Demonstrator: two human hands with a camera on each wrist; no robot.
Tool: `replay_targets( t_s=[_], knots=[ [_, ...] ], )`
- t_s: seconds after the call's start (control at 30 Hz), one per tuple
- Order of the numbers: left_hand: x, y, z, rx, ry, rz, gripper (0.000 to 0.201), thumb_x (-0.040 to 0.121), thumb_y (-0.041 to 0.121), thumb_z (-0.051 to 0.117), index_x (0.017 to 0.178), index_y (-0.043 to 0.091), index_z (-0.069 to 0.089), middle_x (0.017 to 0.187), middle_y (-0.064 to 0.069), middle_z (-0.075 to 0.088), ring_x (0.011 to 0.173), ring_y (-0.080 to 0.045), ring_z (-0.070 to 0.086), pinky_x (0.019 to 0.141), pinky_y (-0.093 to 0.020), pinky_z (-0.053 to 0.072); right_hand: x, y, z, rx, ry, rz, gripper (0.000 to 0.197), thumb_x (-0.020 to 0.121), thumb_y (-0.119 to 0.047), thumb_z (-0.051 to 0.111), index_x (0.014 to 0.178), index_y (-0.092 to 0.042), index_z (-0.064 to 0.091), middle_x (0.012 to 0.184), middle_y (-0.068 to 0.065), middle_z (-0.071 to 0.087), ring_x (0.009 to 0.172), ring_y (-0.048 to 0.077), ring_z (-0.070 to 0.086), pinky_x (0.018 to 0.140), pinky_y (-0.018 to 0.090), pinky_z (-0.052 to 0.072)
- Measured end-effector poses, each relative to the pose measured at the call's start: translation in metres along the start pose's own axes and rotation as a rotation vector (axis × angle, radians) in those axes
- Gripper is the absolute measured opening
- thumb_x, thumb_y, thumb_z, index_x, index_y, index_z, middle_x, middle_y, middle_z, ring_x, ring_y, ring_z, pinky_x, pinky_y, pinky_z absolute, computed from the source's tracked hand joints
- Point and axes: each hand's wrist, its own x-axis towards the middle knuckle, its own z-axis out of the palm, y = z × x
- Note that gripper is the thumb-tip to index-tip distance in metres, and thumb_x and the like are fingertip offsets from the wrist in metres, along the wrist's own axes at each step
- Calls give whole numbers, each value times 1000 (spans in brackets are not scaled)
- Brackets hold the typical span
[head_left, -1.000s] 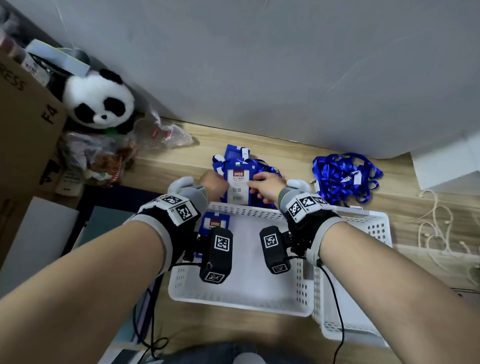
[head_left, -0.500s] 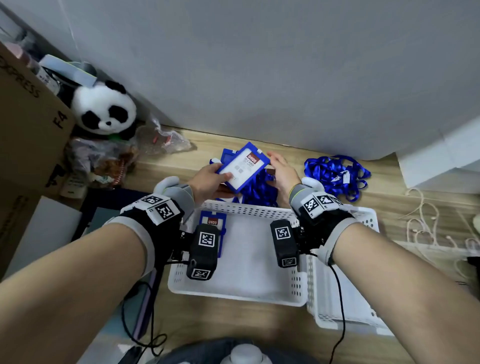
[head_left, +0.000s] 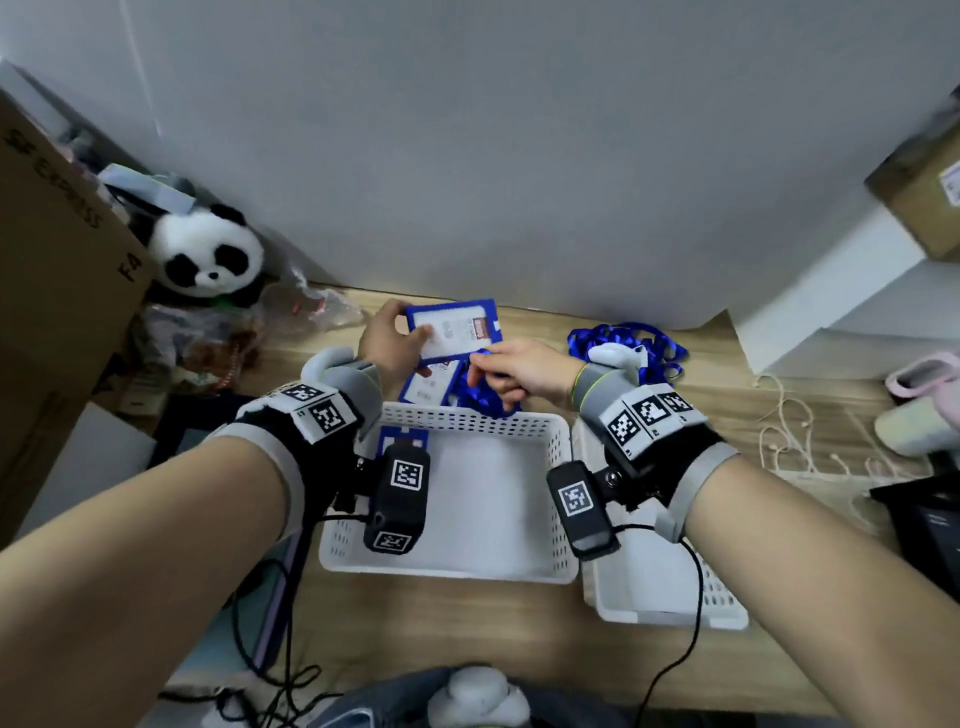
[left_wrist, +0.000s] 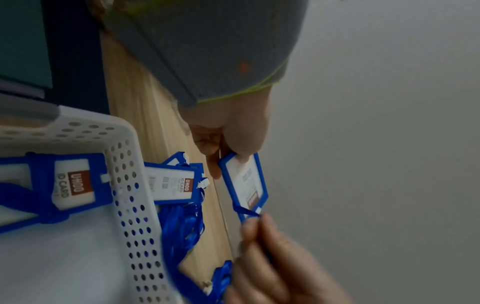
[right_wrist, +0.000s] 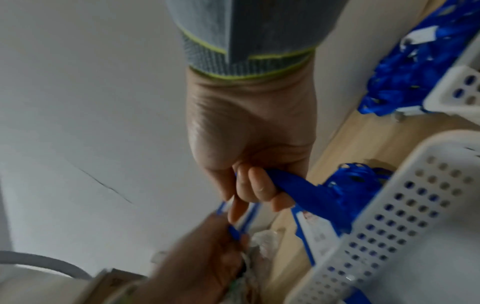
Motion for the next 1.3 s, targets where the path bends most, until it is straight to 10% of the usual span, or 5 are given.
replay_targets(
  t_s=[0.33,0.5,0.7,1.0,1.3],
  knots=[
    [-30,11,-9,-144,-598,-139,34,92,17,57,124,22,49,87,-10,62,57,-21,55,57,-28,40,-13,9,-45,-125,419,-35,30,95,-28,52,67,-19,60,58,4,38,49,14,28,43,22,21],
    [-38,19,-2,-297,-392,-151,11,95,11,52,88,19,52,79,-9,60,38,-12,58,37,-15,42,-21,35,-27,-71,279,94,38,98,-21,40,60,-16,43,43,-6,31,33,5,22,39,14,19],
    [-28,8,10,110,-121,-137,12,94,7,49,102,8,41,100,-18,60,55,-25,66,32,-19,41,-31,27,-4,-218,-189,243,35,102,-27,33,69,-16,40,35,-13,31,31,1,21,33,12,18],
    [-49,8,-4,-104,-599,-216,10,91,13,58,92,23,55,78,-3,64,48,-14,63,54,-25,40,-23,2,-41,-338,323,27,34,98,-22,44,65,-19,51,54,1,28,48,14,21,37,17,20],
    [-46,5,0,-135,-244,-178,10,93,10,54,102,11,50,102,-17,63,46,-16,65,36,-16,41,-26,44,-1,-189,57,151,38,100,-27,37,66,-15,48,43,-6,29,29,1,23,34,13,17]
  ],
)
